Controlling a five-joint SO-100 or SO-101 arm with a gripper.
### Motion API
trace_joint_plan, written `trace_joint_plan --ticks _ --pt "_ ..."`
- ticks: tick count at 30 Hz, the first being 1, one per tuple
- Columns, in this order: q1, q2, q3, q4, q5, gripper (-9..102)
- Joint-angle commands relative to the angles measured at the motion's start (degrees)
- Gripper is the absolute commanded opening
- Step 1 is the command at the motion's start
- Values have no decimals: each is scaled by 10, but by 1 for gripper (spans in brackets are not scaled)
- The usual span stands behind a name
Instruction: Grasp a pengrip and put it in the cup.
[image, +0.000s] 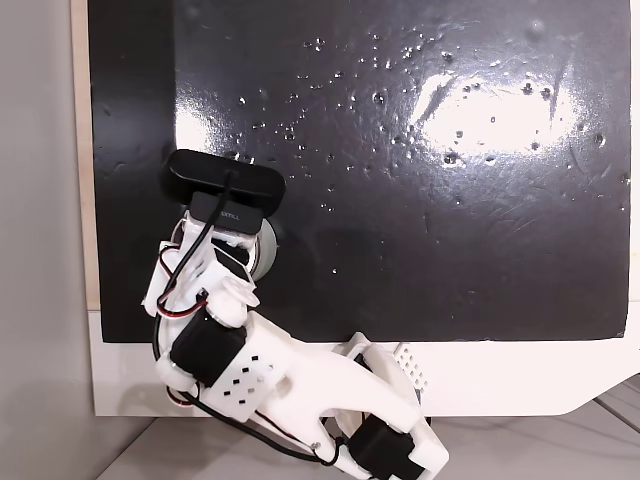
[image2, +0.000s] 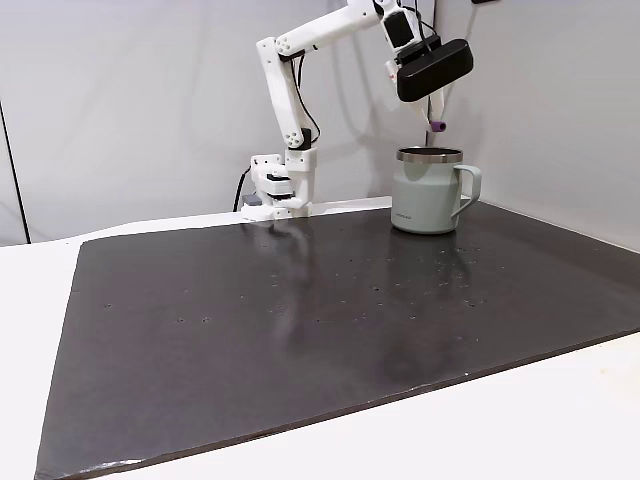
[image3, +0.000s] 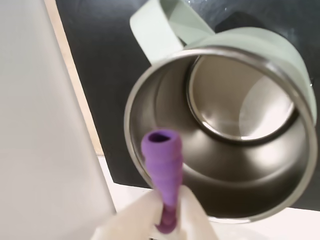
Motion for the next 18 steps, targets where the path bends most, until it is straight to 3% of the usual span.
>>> trace_joint_plan --ticks 1,6,18 --pt "-9 2 -30 3 1 0" --pt "-10 9 -28 1 4 25" --pt "-10 15 -26 -2 2 28"
